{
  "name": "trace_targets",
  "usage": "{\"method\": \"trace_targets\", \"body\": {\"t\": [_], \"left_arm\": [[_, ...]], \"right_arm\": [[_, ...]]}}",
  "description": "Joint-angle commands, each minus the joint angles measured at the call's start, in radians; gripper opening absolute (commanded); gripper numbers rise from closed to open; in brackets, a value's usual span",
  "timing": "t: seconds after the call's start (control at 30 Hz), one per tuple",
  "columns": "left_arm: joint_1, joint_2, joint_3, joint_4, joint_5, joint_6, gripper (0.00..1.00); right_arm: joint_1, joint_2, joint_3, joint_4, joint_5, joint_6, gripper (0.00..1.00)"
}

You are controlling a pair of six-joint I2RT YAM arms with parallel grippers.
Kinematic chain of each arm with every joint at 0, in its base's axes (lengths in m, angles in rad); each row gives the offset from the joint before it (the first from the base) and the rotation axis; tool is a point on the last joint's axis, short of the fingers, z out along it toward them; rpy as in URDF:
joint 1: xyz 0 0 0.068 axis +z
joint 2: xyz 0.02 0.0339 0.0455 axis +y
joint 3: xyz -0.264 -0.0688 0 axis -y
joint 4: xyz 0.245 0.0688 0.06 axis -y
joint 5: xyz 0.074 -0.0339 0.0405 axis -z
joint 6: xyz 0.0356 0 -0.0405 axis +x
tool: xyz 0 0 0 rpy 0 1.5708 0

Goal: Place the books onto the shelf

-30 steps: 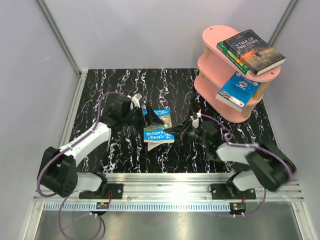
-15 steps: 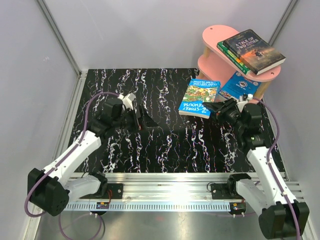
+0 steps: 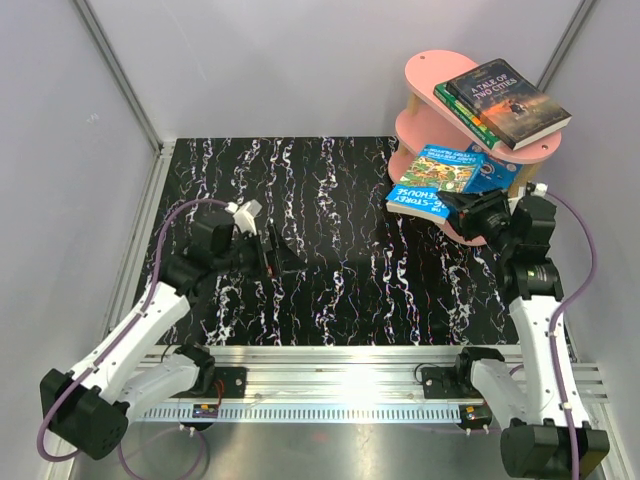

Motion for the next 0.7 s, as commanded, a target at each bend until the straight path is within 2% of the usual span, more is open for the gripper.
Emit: {"method": "trace_targets", "body": {"t": [0.0, 0.3, 0.5, 0.63, 0.67], "left_arm": [[0.000, -0.021, -0.028, 0.025, -0.006, -0.011, 0.99], [0.002, 0.034, 0.017, 0.062, 0.003, -0.034, 0.99], [-0.029, 0.114, 0.090, 0.089, -0.018, -0.049, 0.99], [-0.104, 0.255, 0.240, 0.066, -0.093, -0.028, 0.99], [-0.140, 0.286, 0.317, 0.039, -0.113, -0.022, 0.99]], "right_arm": [[-0.015, -0.065, 0.077, 0.005, 0.066, -0.004, 0.00], [-0.055, -0.133, 0.095, -0.187, 0.270, 0.019, 0.00], [-0.101, -0.032, 0.144, -0.200, 0.201, 0.006, 0.00], [-0.178, 0.034, 0.164, -0.160, 0.119, -0.016, 0.00], [-0.195, 0.068, 0.172, -0.161, 0.071, -0.022, 0.00]]}}
